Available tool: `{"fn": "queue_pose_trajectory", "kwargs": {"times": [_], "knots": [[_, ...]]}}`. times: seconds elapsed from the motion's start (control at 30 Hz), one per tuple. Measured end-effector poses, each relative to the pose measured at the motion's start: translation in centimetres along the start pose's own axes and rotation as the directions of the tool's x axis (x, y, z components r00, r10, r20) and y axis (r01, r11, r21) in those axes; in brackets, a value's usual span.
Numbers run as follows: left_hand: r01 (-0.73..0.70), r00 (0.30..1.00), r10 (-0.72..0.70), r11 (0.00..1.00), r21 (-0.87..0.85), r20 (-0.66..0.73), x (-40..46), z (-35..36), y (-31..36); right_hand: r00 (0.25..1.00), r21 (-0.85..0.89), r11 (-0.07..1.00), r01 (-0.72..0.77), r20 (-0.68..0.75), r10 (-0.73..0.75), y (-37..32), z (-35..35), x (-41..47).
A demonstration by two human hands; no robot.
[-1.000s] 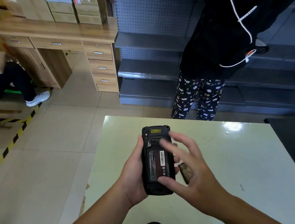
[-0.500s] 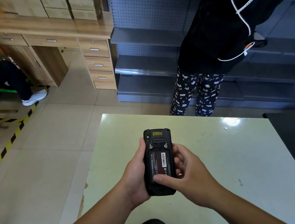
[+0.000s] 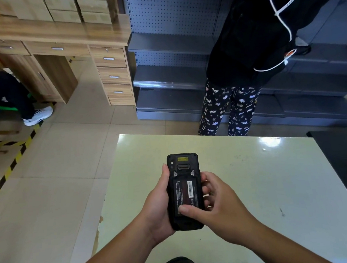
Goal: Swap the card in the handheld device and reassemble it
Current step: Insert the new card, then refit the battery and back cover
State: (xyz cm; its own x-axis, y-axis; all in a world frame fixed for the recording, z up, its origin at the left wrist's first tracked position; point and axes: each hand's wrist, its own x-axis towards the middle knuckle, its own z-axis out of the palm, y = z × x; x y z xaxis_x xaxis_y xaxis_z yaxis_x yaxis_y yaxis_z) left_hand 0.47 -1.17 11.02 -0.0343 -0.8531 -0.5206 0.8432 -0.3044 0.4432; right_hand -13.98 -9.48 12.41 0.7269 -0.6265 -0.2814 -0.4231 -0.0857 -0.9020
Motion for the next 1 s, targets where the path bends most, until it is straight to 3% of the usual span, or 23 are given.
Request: {"fn": "queue_pose_trajectory", "kwargs": {"times": [0.47,0.6,0.67,0.77,0.8,0.9,1.0], "knots": [[0.013,0.999,-0.013,1.000,-0.023,0.032,-0.4,-0.5,-0.2,1.000,-0.009,1.000,-0.003,-0.005,0.003,0.1,0.6,-0.4],[0.017,0.999,-0.016,0.999,-0.048,0.029,-0.6,-0.7,-0.7,0.991,0.006,0.999,-0.032,0.127,0.031,0.5,-0.7,0.2],[-0.026,1.000,0.027,0.996,-0.081,0.009,-0.7,-0.8,-1.0,0.998,0.029,0.999,-0.032,0.064,0.030,1.6,-2.2,1.3],[-0.066,0.998,0.065,0.988,-0.143,-0.013,-0.9,-1.1,-1.0,0.974,-0.201,0.975,-0.091,-0.222,0.045,5.6,-5.0,3.4],[-0.070,0.997,0.067,0.987,-0.146,-0.025,-1.0,-1.3,-1.0,0.966,-0.292,0.947,-0.134,-0.254,0.058,7.5,-5.9,4.0],[-0.082,0.995,0.070,0.982,-0.170,-0.077,-1.2,-2.1,-1.2,0.978,-0.628,0.752,-0.199,-0.079,0.193,13.3,-7.4,5.3],[-0.081,0.991,0.059,0.979,-0.188,-0.123,-1.4,-3.3,-1.5,0.966,-0.720,0.672,-0.173,0.007,0.257,16.7,-6.8,6.3]]}}
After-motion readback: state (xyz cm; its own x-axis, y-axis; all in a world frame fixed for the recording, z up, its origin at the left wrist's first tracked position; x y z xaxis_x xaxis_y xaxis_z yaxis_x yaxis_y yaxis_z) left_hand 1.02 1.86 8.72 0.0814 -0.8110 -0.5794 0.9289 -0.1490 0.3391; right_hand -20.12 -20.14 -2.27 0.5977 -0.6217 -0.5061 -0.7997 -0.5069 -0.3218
